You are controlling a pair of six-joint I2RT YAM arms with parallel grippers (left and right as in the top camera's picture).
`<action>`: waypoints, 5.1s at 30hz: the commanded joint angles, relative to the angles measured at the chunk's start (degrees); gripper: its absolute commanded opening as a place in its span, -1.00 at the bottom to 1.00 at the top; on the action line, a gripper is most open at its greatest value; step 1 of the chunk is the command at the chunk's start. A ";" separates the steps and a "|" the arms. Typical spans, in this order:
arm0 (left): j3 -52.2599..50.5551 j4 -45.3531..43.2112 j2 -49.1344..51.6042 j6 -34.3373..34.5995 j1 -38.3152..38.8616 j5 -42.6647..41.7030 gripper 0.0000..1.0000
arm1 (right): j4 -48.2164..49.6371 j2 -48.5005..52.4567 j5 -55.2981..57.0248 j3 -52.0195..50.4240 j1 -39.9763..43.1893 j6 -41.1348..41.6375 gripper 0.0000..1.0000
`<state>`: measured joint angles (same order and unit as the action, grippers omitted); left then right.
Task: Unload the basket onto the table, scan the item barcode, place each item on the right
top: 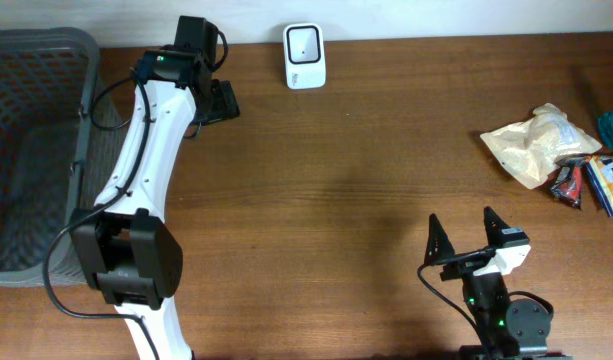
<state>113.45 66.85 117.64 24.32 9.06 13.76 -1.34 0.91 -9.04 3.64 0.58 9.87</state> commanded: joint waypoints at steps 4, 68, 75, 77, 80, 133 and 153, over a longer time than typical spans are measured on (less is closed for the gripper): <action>0.04 0.11 0.90 0.72 0.26 0.20 0.98 | 2.47 -0.70 2.62 -3.32 -0.52 -4.04 0.97; -27.02 -19.65 -22.69 -6.34 0.33 -1.20 0.98 | -2.95 -0.66 5.66 -3.32 -0.52 -7.74 0.97; -56.26 -42.18 -47.82 -20.68 0.33 -11.08 0.98 | -2.93 -0.66 5.66 -3.32 -0.52 -7.74 0.97; -62.88 -45.77 -55.43 -22.51 0.33 -13.25 0.98 | -2.95 -0.66 5.66 -3.32 -0.52 -7.74 0.97; -71.95 -49.18 -68.15 -26.29 0.31 -15.08 0.98 | -2.95 -0.66 5.66 -3.32 -0.52 -7.74 0.97; -112.96 -62.75 -117.37 -22.69 -7.76 -5.64 0.98 | -2.95 -0.66 5.66 -3.32 -0.52 -7.74 0.96; -112.91 -62.12 -117.37 -24.65 -10.99 -10.19 0.98 | -2.93 -0.66 5.66 -3.32 -0.52 -7.74 0.97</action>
<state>0.93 4.34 0.82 5.15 -1.65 7.31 -4.21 0.69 -3.90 0.78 0.54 2.55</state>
